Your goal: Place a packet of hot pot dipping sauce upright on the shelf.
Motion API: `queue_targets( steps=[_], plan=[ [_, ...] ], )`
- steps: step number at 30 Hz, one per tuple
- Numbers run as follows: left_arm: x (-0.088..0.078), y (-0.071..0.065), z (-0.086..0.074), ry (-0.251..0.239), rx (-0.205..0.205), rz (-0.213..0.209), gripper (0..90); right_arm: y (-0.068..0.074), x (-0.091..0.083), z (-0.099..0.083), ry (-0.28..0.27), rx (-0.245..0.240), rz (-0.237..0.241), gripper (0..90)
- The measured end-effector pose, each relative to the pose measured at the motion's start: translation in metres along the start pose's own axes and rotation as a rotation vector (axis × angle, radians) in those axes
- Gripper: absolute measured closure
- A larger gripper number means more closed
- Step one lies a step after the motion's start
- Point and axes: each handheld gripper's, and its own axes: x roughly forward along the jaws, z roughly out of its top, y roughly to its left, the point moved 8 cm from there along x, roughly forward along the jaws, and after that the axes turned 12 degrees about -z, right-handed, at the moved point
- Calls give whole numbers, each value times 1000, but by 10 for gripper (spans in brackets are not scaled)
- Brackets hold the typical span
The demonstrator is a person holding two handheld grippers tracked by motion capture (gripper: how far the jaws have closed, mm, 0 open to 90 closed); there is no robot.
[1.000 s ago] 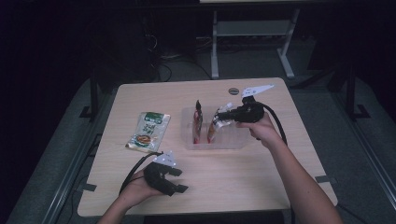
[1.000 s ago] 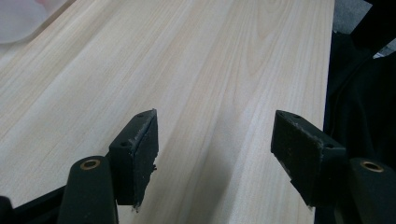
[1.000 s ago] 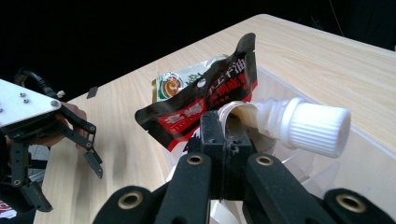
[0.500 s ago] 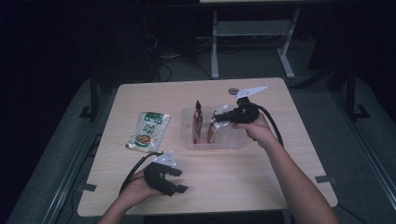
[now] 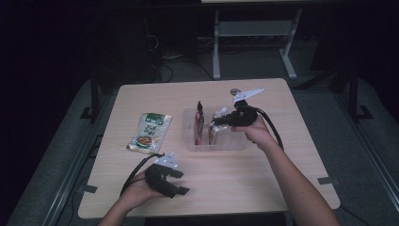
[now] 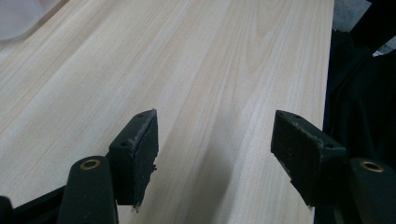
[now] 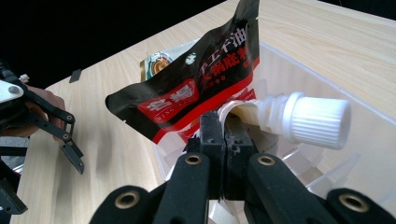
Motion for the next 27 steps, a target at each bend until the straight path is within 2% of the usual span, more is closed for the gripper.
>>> queue_targets(
  steps=[5,13,26,27],
  plan=[
    [1,0,0,-4,5,-2,318,1,-3,3,-22,19,7,820],
    [1,0,0,-1,6,-2,318,0,-10,4,-32,13,3,775],
    [0,0,0,3,8,0,318,-1,-37,12,-77,11,-6,749],
    [1,0,1,-7,2,-3,318,-1,-39,12,-82,9,-8,749]
  ],
)
